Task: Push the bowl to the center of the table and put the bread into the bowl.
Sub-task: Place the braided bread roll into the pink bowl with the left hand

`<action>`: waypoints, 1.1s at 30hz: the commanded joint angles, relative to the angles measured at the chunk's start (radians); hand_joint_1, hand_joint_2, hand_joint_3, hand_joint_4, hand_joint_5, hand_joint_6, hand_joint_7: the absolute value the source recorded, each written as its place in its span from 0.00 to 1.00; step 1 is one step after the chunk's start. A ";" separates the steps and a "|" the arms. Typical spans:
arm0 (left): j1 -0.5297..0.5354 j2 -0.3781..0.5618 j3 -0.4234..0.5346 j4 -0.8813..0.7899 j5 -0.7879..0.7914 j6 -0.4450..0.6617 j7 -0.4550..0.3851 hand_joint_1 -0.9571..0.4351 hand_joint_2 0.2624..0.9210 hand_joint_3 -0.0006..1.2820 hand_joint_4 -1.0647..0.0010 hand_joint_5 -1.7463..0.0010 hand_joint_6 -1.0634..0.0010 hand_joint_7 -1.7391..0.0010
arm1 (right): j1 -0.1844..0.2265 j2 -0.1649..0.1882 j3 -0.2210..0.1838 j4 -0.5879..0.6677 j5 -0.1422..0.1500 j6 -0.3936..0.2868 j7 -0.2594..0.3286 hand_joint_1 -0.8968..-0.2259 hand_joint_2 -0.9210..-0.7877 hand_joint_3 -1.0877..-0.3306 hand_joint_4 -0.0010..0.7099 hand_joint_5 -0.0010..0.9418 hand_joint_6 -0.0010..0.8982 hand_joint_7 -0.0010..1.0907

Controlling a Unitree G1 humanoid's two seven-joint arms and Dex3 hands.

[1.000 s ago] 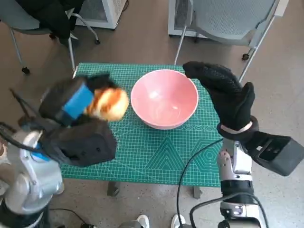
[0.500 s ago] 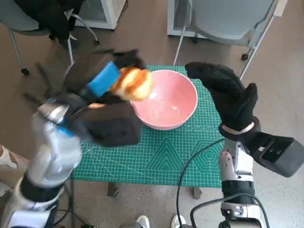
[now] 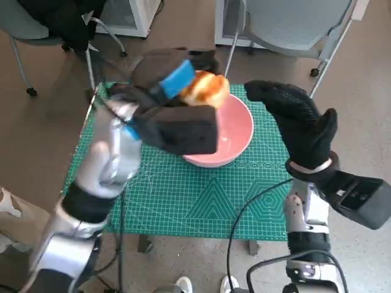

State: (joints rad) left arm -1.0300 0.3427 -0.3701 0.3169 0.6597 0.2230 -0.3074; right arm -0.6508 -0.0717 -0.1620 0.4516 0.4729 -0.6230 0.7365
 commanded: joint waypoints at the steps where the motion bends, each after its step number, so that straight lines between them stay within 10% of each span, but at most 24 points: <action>1: -0.061 -0.031 -0.014 0.114 -0.004 -0.049 0.032 0.69 0.98 0.07 0.45 0.33 0.32 0.33 | 0.027 -0.003 -0.006 0.004 0.005 0.002 0.007 0.29 0.00 0.35 0.07 0.00 0.01 0.25; 11: -0.067 -0.074 0.008 0.191 -0.063 -0.067 -0.009 0.69 0.99 0.11 0.40 0.29 0.50 0.29 | 0.034 -0.002 -0.015 0.004 0.004 0.000 0.004 0.30 0.00 0.37 0.08 0.00 0.01 0.25; 13: -0.065 -0.076 0.010 0.196 -0.085 -0.058 -0.044 0.83 1.00 0.15 0.48 0.23 0.61 0.50 | 0.035 -0.001 -0.016 0.004 0.002 -0.001 0.001 0.30 0.00 0.38 0.08 0.00 0.01 0.25; 16: -0.063 -0.068 0.005 0.201 -0.103 -0.049 -0.099 0.64 0.88 0.11 0.77 0.70 0.75 0.76 | 0.035 -0.001 -0.017 0.004 0.000 -0.001 -0.003 0.30 0.00 0.38 0.08 0.00 0.01 0.25; 19: -0.064 -0.054 -0.005 0.198 -0.106 -0.035 -0.151 0.48 0.85 0.05 0.92 0.90 0.83 0.89 | 0.036 0.000 -0.017 0.001 -0.003 0.000 -0.009 0.30 0.00 0.38 0.08 0.00 0.01 0.25; 33: -0.014 -0.003 0.002 0.117 -0.084 -0.012 -0.194 0.30 0.86 0.01 1.00 1.00 0.88 0.97 | 0.043 0.013 -0.004 -0.014 -0.020 -0.002 -0.037 0.29 0.00 0.38 0.08 0.00 0.01 0.24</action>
State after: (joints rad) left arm -1.0569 0.3180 -0.3762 0.4591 0.5744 0.2141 -0.5104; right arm -0.6339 -0.0668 -0.1702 0.4369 0.4648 -0.6271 0.7098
